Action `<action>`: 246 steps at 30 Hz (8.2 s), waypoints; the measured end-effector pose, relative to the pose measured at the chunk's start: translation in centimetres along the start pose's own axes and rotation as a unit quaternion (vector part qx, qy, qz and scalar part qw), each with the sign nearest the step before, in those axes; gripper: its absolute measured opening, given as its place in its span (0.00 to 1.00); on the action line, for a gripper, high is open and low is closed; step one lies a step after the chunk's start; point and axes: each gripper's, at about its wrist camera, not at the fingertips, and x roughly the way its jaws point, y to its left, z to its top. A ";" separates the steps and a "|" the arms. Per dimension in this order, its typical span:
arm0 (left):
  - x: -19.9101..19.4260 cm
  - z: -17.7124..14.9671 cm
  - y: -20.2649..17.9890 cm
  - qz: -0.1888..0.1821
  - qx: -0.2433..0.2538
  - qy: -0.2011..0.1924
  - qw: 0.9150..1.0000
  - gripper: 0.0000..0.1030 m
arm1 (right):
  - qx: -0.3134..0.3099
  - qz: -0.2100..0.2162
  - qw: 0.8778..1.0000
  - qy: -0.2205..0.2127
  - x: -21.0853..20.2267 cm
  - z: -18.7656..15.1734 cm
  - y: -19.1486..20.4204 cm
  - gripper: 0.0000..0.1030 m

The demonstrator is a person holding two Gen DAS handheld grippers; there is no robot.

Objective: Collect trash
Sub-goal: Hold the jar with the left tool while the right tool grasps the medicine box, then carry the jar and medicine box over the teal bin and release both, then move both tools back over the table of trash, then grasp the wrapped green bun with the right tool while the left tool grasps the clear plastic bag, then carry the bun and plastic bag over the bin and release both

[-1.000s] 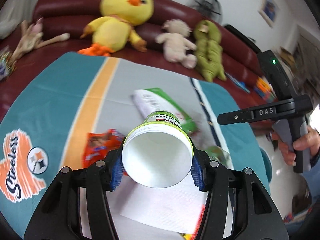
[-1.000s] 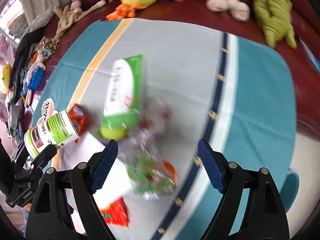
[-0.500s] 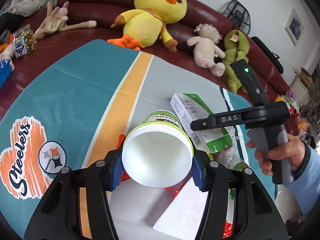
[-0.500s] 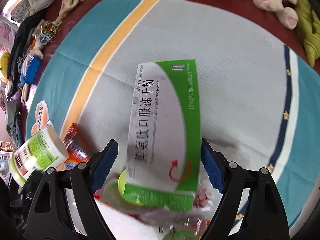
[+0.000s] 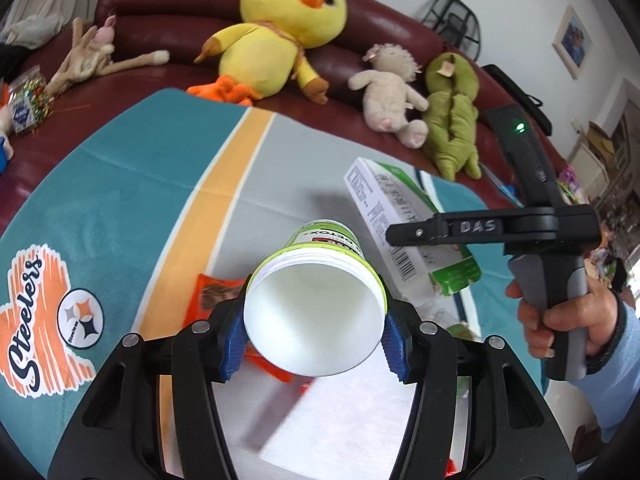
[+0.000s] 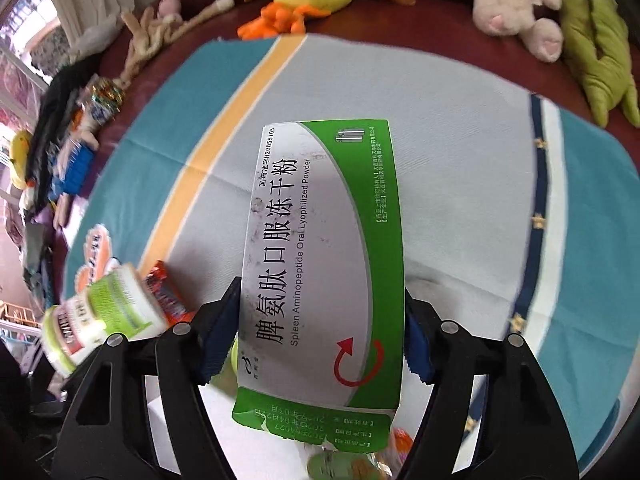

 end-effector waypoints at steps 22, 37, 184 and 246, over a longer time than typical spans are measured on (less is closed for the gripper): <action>0.4 -5.6 -20.5 -0.107 0.155 0.044 0.981 0.55 | 0.150 -0.021 0.986 -0.073 -16.0 -17.3 -17.0 0.65; 4.5 -12.7 -38.7 -0.185 0.282 0.119 0.934 0.55 | 0.319 -0.067 0.938 -0.117 -23.4 -32.8 -33.2 0.66; 9.4 -1.9 -12.0 -0.022 0.112 0.121 0.986 0.94 | 0.131 -0.012 0.991 -0.002 -7.0 -12.1 -13.8 0.58; 13.6 -17.8 -49.8 -0.153 0.338 0.237 0.898 0.30 | 0.402 -0.044 0.900 -0.164 -23.2 -39.9 -42.4 0.58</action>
